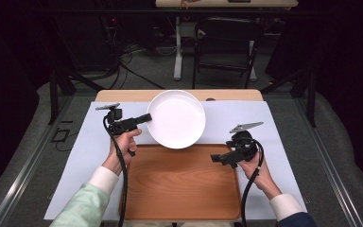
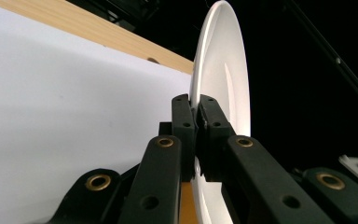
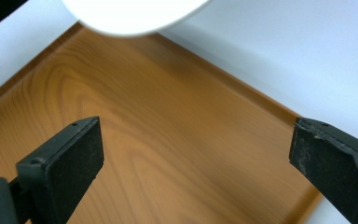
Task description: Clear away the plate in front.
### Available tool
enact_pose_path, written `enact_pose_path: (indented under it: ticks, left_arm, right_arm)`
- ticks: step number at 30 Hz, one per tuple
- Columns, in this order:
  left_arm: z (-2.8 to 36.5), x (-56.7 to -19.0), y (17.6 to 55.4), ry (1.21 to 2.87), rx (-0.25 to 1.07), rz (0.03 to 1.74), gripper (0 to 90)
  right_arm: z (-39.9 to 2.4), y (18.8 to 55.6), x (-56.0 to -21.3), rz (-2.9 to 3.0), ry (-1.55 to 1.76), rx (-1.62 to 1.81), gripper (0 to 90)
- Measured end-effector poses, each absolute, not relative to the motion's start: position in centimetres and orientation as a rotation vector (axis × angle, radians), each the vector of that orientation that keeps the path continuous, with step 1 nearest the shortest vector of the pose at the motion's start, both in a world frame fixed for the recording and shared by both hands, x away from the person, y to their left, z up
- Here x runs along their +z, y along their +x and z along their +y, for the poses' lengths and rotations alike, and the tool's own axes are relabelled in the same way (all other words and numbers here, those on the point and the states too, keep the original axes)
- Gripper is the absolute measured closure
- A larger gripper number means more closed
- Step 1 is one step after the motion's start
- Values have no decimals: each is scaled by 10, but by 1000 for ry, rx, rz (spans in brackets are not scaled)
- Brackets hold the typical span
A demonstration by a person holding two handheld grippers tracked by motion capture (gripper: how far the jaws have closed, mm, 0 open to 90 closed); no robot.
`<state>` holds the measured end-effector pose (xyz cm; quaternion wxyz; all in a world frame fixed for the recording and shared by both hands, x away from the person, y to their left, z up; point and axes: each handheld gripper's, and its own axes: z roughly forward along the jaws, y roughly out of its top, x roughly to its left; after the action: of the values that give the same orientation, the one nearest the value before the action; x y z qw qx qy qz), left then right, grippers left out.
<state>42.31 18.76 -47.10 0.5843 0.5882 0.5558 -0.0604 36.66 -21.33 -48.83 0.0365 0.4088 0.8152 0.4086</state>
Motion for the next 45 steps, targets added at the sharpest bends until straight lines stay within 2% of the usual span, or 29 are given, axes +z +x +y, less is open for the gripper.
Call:
enact_pose_path:
  ticks: [9,14,18,20,21,22,36,45]
  left_arm:
    - [180,-471,408,1403,-173,1240,874]
    - [177,-470,402,1420,-189,1215,873]
    - [173,-472,397,1438,-194,1199,873]
    - [172,-474,395,1452,-204,1196,871]
    - [171,-475,394,1458,-200,1194,871]
    - [169,-476,393,1467,-195,1195,871]
    - [172,-481,379,1536,-92,1124,854]
    - [167,-476,369,1602,-12,1064,840]
  right_arm:
    - [-194,391,-490,2460,1335,1334,87]
    - [-191,400,-493,2437,1389,1414,176]
    - [-189,402,-492,2421,1405,1458,305]
    - [-189,400,-491,2418,1399,1458,434]
    - [-189,400,-491,2418,1399,1458,434]
    - [-188,400,-491,2412,1392,1460,485]
    - [-193,389,-482,2398,1343,1482,645]
    - [-194,379,-472,2372,1266,1466,676]
